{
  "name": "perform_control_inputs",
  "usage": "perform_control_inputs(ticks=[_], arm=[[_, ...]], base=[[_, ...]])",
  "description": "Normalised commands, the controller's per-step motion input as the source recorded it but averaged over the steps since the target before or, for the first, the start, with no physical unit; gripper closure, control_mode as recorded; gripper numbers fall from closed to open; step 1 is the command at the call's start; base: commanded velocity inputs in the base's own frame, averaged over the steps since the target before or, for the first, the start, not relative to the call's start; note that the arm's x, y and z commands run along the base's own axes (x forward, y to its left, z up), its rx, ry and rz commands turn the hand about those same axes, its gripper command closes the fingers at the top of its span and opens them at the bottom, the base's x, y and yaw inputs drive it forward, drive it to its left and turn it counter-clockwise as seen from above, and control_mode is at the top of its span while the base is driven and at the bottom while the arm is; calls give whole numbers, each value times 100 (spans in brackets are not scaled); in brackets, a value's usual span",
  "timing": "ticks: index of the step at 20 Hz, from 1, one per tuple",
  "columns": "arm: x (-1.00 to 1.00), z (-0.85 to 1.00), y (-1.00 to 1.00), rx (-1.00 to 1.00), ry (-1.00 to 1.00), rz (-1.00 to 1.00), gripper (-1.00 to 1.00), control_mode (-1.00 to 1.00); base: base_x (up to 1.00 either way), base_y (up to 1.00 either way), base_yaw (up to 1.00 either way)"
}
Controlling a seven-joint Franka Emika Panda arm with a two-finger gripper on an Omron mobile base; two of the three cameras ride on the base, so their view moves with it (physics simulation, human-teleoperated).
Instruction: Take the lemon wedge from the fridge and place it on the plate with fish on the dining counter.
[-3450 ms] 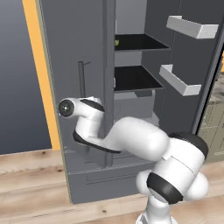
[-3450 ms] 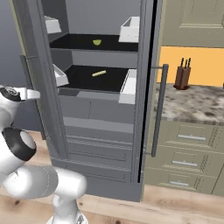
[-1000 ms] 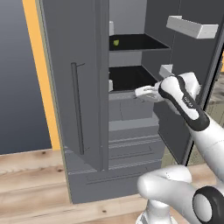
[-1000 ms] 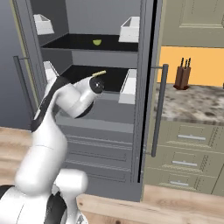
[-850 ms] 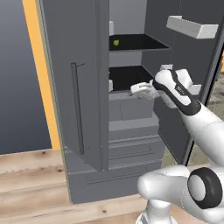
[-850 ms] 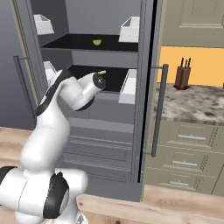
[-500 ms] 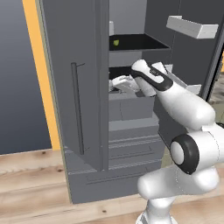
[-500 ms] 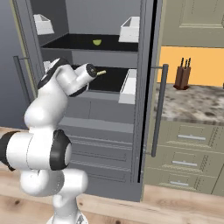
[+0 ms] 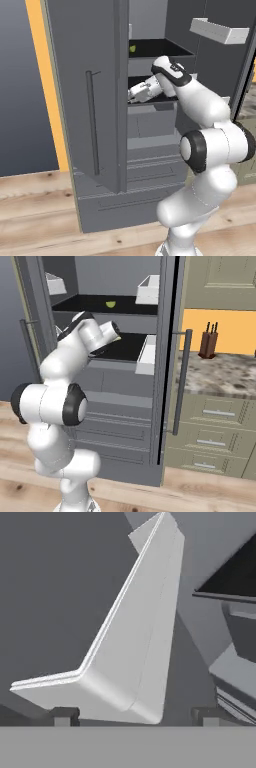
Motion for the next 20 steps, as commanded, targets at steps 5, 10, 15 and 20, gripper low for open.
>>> perform_control_inputs(ticks=[5,10,15,20], arm=[[-2,-6,100,0,-3,28,-100,-100],[-1,-13,100,0,-16,14,-100,-100],[-33,-9,100,0,-31,4,-100,-100],[-45,-7,100,0,-36,0,-100,-100]], base=[[0,0,0],[0,0,0],[0,0,0],[0,0,0]])
